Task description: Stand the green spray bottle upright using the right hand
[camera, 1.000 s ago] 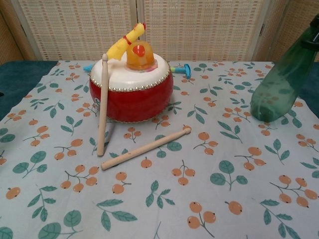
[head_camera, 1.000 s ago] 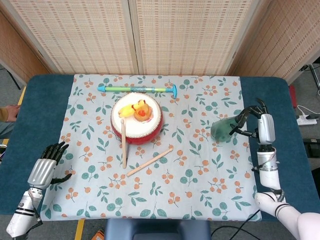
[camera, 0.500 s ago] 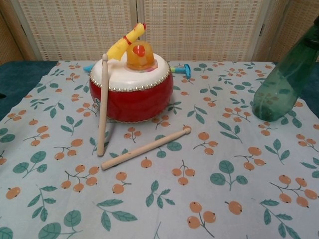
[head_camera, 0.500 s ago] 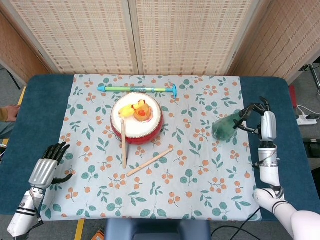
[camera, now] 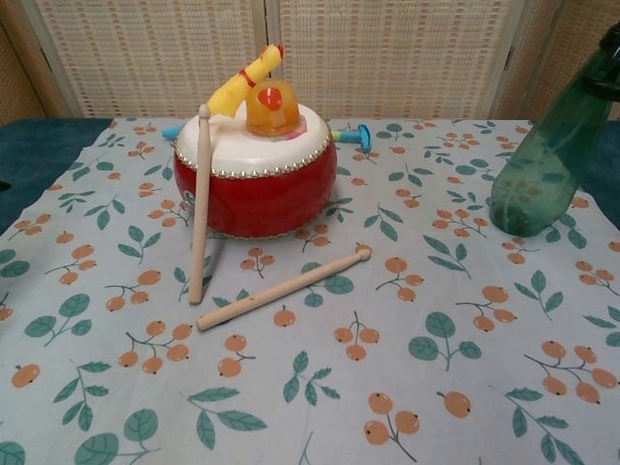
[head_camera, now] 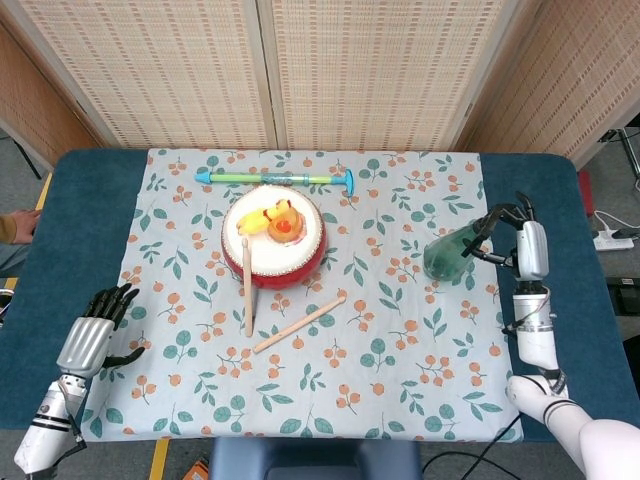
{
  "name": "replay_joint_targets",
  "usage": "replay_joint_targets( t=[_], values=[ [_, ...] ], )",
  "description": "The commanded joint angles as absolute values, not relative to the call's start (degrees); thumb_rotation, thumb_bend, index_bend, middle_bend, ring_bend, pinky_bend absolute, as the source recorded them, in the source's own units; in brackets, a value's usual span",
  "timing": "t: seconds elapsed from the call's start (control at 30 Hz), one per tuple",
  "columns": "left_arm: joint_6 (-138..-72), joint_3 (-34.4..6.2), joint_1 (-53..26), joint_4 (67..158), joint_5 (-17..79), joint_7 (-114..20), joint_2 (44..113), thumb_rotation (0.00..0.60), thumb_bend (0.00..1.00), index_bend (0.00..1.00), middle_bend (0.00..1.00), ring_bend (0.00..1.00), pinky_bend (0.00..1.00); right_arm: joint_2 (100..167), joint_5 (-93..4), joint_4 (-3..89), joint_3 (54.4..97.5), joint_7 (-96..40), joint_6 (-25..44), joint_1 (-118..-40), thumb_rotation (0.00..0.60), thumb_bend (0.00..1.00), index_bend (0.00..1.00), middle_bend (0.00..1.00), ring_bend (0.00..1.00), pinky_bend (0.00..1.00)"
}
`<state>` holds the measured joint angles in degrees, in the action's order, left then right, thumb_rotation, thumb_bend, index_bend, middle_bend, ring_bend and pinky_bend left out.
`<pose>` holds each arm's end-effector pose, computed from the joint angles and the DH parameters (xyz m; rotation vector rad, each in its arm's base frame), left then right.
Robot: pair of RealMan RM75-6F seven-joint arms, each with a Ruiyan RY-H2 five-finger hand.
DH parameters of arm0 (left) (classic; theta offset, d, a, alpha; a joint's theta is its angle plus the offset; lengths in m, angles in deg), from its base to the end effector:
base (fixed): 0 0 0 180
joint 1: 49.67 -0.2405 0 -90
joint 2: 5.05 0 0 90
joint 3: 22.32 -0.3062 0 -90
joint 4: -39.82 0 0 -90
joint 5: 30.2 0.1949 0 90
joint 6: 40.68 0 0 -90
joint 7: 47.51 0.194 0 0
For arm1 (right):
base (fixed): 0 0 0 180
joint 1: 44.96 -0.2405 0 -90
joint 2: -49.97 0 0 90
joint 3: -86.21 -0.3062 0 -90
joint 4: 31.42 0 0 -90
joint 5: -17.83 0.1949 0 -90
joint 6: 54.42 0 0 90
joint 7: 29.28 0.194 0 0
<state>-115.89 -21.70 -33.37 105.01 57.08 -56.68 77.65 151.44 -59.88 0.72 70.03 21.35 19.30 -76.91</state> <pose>-0.3700 0.3058 0.0791 -1.5960 -0.9285 -0.9108 -0.3331 -0.4462 0.0899 1.0665 -1.1319 1.5721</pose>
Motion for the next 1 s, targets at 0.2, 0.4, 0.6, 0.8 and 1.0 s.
replay_joint_targets(
  t=[0.2,0.4,0.6,0.8,1.0],
  values=[
    [-115.90,-21.87,-33.36,105.40,57.26,-56.45,77.61,0.600,0.16,0.00,0.00,0.00,0.06,150.90,-60.07,1.76,70.64,21.50,17.84,-76.69,0.600,0.00,0.41,0.49,0.15,0.00],
    [-116.02,-21.83,-33.42,105.45,57.19,-56.33,77.56,0.600,0.16,0.00,0.00,0.00,0.06,150.72,-60.16,2.00,70.85,21.06,17.42,-76.60,0.600,0.00,0.31,0.42,0.08,0.00],
    [-116.05,-21.80,-33.39,105.43,57.21,-56.36,77.57,0.600,0.16,0.00,0.00,0.00,0.06,150.29,-60.49,2.56,71.22,20.68,17.20,-76.47,0.600,0.00,0.20,0.32,0.01,0.00],
    [-116.24,-21.81,-33.44,105.29,57.27,-56.39,77.61,0.600,0.16,0.00,0.00,0.00,0.06,149.74,-60.92,3.45,71.72,20.18,17.10,-76.20,0.600,0.00,0.11,0.21,0.00,0.00],
    [-116.18,-21.83,-33.38,105.32,57.31,-56.38,77.61,0.600,0.16,0.00,0.00,0.00,0.06,147.73,-61.83,5.73,73.54,16.50,15.81,-75.26,0.600,0.00,0.00,0.04,0.00,0.00]
  ],
)
